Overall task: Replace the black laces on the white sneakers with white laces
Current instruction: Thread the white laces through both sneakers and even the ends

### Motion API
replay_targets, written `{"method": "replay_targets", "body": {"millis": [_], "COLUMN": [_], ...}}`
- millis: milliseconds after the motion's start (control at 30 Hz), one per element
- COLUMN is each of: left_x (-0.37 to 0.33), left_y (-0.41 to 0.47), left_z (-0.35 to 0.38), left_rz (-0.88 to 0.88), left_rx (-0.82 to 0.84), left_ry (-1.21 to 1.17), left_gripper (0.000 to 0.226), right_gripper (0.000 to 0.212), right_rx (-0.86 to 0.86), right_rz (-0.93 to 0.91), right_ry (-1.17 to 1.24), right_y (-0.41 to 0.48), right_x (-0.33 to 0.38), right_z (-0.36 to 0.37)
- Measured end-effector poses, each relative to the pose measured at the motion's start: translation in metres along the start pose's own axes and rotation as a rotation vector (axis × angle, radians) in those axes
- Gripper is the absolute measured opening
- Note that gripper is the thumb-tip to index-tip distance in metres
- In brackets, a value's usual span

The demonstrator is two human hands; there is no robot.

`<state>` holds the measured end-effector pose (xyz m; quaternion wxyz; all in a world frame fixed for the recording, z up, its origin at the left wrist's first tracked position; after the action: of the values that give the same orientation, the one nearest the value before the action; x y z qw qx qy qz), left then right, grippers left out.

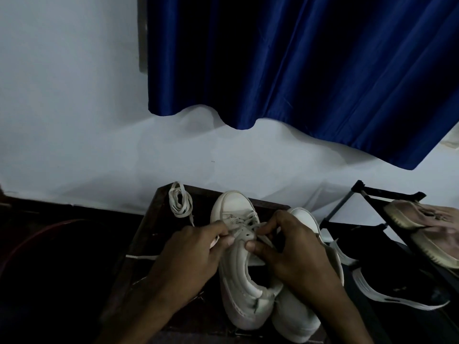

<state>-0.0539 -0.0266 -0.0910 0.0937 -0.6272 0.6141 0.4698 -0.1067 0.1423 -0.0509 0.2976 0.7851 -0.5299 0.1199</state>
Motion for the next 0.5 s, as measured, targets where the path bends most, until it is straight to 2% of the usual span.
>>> {"method": "replay_targets", "body": {"millis": [67, 200, 367, 500], "left_x": [-0.002, -0.013, -0.002, -0.009], "left_y": [0.003, 0.011, 0.011, 0.017], "left_z": [-0.001, -0.021, -0.004, -0.001], "left_rz": [-0.024, -0.23, -0.398, -0.461], "left_rx": [0.013, -0.047, -0.178, -0.1], "left_ry": [-0.163, -0.831, -1.099, -1.321], "left_gripper": [0.025, 0.031, 0.021, 0.036], "right_gripper": [0.034, 0.032, 0.031, 0.031], "right_rx": [0.009, 0.022, 0.053, 0.037], "right_rz": [0.01, 0.004, -0.001, 0.012], "right_ry": [-0.005, -0.01, -0.027, -0.017], "right_y": [-0.001, -0.001, 0.0, -0.001], "right_x": [0.0, 0.002, 0.003, 0.001], "right_z": [0.0, -0.001, -0.001, -0.001]}}
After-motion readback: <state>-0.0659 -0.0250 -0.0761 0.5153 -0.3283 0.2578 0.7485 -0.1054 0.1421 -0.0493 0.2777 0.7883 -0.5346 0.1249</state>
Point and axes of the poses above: each hand's wrist, its own y-axis towards the middle knuckle, its own z-axis out of the palm, x = y × z, the point moved 6 cm from there along y, towards the middle knuckle, and after that the axes turned 10 degrees about -x, right-handed, at the moved point
